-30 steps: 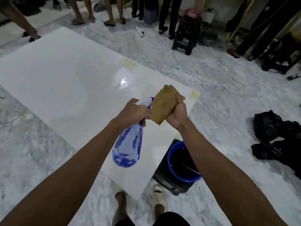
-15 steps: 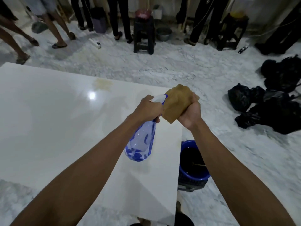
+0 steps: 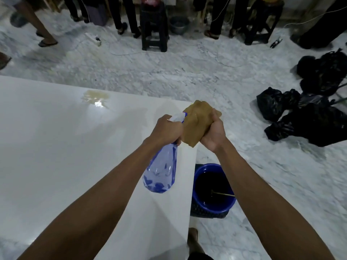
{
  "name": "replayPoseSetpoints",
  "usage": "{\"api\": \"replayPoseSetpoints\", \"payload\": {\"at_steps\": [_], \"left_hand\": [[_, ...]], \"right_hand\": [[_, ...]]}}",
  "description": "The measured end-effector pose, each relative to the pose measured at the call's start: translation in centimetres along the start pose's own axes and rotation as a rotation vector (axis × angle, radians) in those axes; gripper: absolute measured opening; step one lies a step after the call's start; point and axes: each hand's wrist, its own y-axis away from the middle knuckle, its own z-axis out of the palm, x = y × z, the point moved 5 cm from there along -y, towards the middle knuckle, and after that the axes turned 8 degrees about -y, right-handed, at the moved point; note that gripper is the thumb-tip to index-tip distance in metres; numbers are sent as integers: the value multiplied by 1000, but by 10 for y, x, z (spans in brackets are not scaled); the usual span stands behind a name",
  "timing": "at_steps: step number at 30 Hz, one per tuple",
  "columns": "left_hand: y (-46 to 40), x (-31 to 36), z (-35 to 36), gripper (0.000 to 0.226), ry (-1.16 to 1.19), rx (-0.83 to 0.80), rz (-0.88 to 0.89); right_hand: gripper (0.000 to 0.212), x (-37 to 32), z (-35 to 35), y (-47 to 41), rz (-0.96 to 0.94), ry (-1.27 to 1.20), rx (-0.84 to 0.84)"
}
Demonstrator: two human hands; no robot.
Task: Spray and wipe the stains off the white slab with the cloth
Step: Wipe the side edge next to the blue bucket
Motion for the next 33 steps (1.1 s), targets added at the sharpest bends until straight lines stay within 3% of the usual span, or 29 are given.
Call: {"api": "replayPoseSetpoints", "payload": {"at_steps": [2,6,9,11,13,15,17,19,23,33], "left_hand": [[-7,5,6,7,45,9,7],[-28,8,9,19,94,49,4],[-49,9,1,23,101,97,-13],[-62,9,-6,34,91,148,-20],[-75,7,-10,34,82,187,-3],[-85,0,-12,28,75,219,4],[-94,-14,-11,24,90,244,-11],[-101,-31,-9,27,128,234,-40],[-101,-59,-8,37,145,225,-79],[-93,-80,0,22,94,185,-82]], "right_hand": [[63,1,-18,-12,52,87,40],[58,-10,-55,-35,142,376,197],[52,-42,-44,-63,-100,787,268],[49,-64,-20,-93,-384,1085,184],[52,-70,-4,-137,-538,1407,151],[60,-54,-2,-190,-510,1776,158],[69,-18,-7,-227,-333,2010,100],[67,18,-17,-242,-246,2097,59],[59,38,-24,-239,-380,2143,136],[59,47,-29,-227,-397,2116,179]]}}
